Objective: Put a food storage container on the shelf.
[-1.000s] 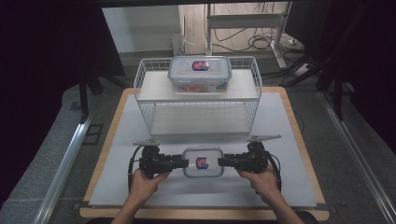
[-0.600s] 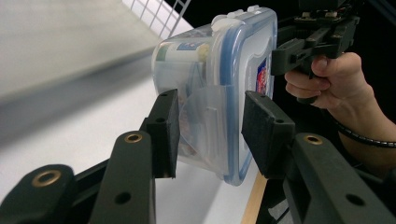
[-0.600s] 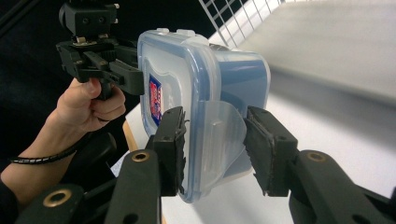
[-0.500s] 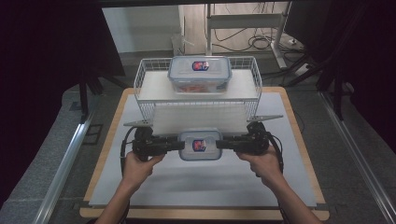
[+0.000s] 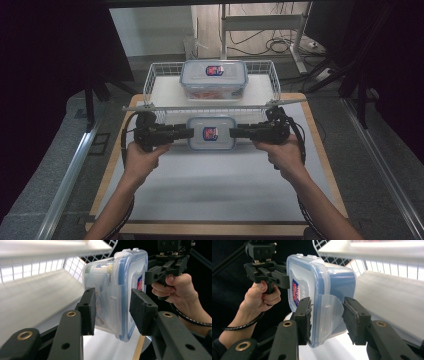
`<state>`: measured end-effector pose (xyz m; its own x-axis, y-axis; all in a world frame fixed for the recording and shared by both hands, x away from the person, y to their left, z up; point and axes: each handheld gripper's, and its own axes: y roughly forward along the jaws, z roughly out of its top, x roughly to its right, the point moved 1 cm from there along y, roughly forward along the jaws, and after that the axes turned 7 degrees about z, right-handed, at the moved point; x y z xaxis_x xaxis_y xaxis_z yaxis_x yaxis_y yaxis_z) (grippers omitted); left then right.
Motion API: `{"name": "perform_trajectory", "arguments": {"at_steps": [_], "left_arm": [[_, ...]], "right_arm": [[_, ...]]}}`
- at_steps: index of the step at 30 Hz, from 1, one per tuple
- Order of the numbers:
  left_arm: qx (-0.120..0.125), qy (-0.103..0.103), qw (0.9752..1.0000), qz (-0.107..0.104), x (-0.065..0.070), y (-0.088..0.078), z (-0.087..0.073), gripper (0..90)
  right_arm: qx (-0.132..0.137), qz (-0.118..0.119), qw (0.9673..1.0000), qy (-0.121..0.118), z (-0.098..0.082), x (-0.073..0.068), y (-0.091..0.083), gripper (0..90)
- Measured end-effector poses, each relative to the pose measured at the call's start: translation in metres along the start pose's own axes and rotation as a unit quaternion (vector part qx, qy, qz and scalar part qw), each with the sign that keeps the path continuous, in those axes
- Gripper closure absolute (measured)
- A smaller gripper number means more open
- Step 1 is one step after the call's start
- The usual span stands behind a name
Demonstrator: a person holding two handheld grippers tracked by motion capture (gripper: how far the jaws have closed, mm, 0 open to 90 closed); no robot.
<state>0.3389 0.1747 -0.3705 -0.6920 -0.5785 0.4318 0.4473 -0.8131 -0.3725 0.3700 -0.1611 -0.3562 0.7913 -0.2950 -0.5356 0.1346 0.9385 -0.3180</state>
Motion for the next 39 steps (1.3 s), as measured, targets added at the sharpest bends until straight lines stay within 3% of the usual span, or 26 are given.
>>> {"name": "perform_trajectory", "arguments": {"at_steps": [1,7,11,21,34,39], "left_arm": [[0.002,0.005,1.0,0.002,0.001,-0.003,0.009,57.4],[0.012,0.007,0.9999,0.005,0.001,-0.008,0.031,57.1],[0.016,0.009,0.9998,0.005,-0.002,-0.009,0.049,56.9],[0.03,-0.002,0.9995,0.006,-0.011,-0.008,0.097,57.0],[0.03,-0.007,0.9994,0.018,-0.02,0.001,0.132,56.9],[0.034,-0.019,0.9991,0.018,-0.028,0.007,0.142,56.9]], "right_arm": [[0.003,0.001,1.0,-0.001,0.004,-0.001,0.0,58.6],[0.009,0.003,0.9999,-0.004,0.024,-0.004,-0.003,58.6],[0.014,-0.009,0.9997,-0.017,0.048,-0.007,-0.005,58.5],[0.032,-0.021,0.9991,-0.02,0.091,-0.003,-0.01,58.2],[0.054,-0.018,0.9983,-0.005,0.122,0.014,-0.014,57.8],[0.061,-0.022,0.9979,0.006,0.132,0.022,-0.014,57.6]]}}
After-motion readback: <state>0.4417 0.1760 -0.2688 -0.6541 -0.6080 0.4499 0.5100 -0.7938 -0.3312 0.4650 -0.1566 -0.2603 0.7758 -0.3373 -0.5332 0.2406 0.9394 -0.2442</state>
